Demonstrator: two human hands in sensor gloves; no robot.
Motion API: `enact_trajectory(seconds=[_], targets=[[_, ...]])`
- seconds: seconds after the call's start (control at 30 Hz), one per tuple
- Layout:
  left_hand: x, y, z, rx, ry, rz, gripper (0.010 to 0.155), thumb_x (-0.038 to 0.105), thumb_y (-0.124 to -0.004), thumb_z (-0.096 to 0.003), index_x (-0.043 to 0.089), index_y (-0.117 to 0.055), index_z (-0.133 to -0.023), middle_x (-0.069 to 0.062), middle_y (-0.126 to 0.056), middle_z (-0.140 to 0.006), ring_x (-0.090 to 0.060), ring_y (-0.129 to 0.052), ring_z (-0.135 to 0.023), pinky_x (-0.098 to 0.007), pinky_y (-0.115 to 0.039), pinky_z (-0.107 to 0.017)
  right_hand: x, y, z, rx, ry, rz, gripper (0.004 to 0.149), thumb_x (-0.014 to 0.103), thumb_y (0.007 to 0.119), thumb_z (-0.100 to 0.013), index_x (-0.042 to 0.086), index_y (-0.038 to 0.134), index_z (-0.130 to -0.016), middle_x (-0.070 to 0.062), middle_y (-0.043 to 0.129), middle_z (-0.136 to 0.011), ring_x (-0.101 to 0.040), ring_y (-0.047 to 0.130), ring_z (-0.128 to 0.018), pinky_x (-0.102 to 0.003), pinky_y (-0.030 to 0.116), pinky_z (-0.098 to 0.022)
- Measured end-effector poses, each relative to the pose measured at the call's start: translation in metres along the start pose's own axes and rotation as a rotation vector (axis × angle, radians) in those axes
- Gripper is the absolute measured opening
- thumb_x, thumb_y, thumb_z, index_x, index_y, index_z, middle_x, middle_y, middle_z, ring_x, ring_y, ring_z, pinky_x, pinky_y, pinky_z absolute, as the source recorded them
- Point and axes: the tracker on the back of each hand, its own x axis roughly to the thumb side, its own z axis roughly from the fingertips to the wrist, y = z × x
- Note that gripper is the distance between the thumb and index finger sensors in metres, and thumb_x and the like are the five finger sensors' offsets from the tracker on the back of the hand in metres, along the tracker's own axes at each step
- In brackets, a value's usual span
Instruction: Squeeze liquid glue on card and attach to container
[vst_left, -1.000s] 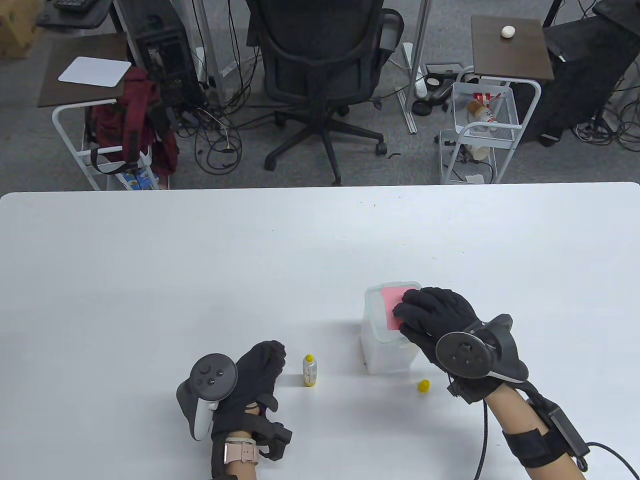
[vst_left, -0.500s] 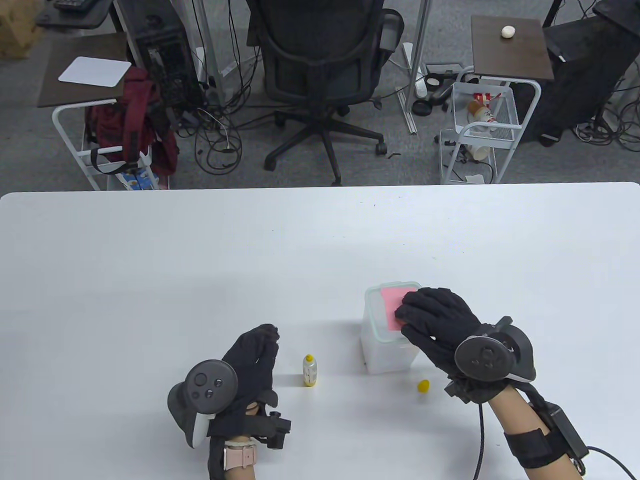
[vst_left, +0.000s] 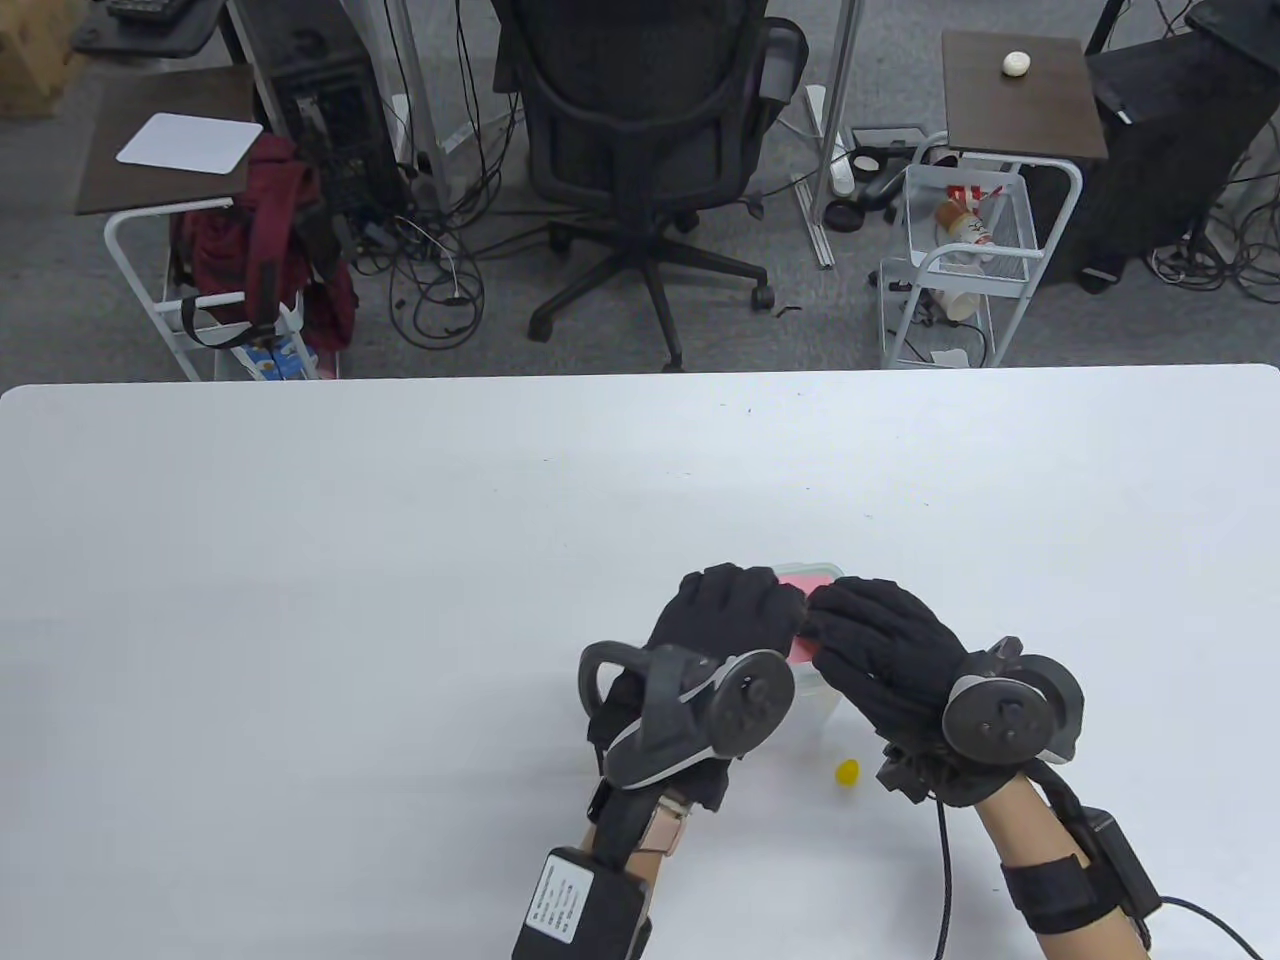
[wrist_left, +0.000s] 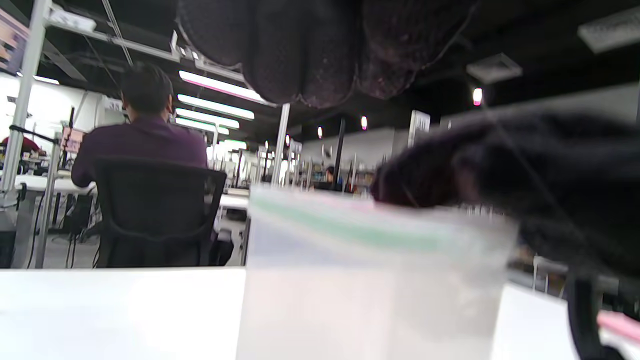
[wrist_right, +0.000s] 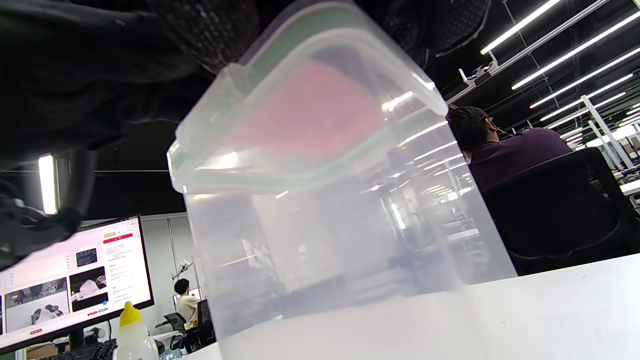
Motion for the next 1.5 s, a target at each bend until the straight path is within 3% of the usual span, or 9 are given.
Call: enact_trajectory(seconds=[0.13, 0.23, 0.33, 0.73, 1.2, 1.5], targets=[[-0.003, -0.029, -0.018, -0.136, 0.023, -0.036, 0.047, 0.039, -0.074, -0.0495, 0.033, -0.075, -0.096, 0.008, -0.08, -0.105, -0.021, -0.079, -0.103, -0.039, -0.065, -0.079, -0.001, 0.001, 0.001, -0.013, -0.005, -0.008, 0.044, 0.04, 0.066, -0.06, 0.014, 0.084, -0.091, -0.008, 0.079, -0.102, -0.036, 0.072, -0.097, -0.053, 0.055, -0.079], [-0.004, -0.031, -0.017, -0.094, 0.021, -0.019, 0.046, 0.038, -0.075, -0.0487, 0.033, -0.076, -0.095, 0.009, -0.081, -0.104, -0.02, -0.079, -0.102, -0.038, -0.066, -0.079, -0.001, 0.003, 0.002, -0.021, -0.011, -0.016, 0.044, 0.04, 0.066, -0.06, 0.014, 0.084, -0.091, -0.008, 0.079, -0.102, -0.036, 0.072, -0.097, -0.053, 0.055, -0.079], [-0.002, -0.031, -0.015, -0.097, 0.001, -0.085, 0.047, 0.039, -0.075, -0.0486, 0.034, -0.074, -0.096, 0.01, -0.08, -0.105, -0.019, -0.079, -0.102, -0.037, -0.067, -0.079, -0.002, 0.005, 0.004, -0.033, -0.014, -0.032, 0.044, 0.04, 0.066, -0.061, 0.014, 0.083, -0.092, -0.007, 0.077, -0.103, -0.036, 0.071, -0.098, -0.052, 0.054, -0.08], [-0.001, -0.028, 0.0, -0.084, -0.053, -0.065, 0.049, 0.039, -0.074, -0.049, 0.029, -0.076, -0.097, 0.006, -0.082, -0.105, -0.023, -0.081, -0.101, -0.04, -0.068, -0.078, 0.0, 0.009, 0.007, -0.08, 0.004, -0.052, 0.041, 0.04, 0.064, -0.062, 0.016, 0.082, -0.09, -0.006, 0.076, -0.104, -0.035, 0.069, -0.1, -0.051, 0.053, -0.081], [0.013, -0.031, -0.026, -0.088, -0.005, -0.253, 0.046, 0.038, -0.073, -0.0491, 0.031, -0.075, -0.095, 0.006, -0.083, -0.102, -0.022, -0.083, -0.1, -0.039, -0.068, -0.078, 0.0, 0.009, 0.009, -0.08, 0.001, -0.047, 0.044, 0.04, 0.064, -0.062, 0.014, 0.081, -0.092, -0.006, 0.075, -0.105, -0.035, 0.068, -0.101, -0.051, 0.053, -0.081], [0.011, -0.021, -0.002, -0.118, -0.059, -0.159, 0.048, 0.038, -0.074, -0.0488, 0.027, -0.078, -0.095, 0.004, -0.085, -0.102, -0.024, -0.084, -0.099, -0.04, -0.07, -0.076, 0.002, 0.012, 0.011, -0.087, 0.018, -0.046, 0.042, 0.04, 0.062, -0.063, 0.017, 0.08, -0.092, -0.006, 0.072, -0.107, -0.035, 0.065, -0.103, -0.051, 0.05, -0.082]])
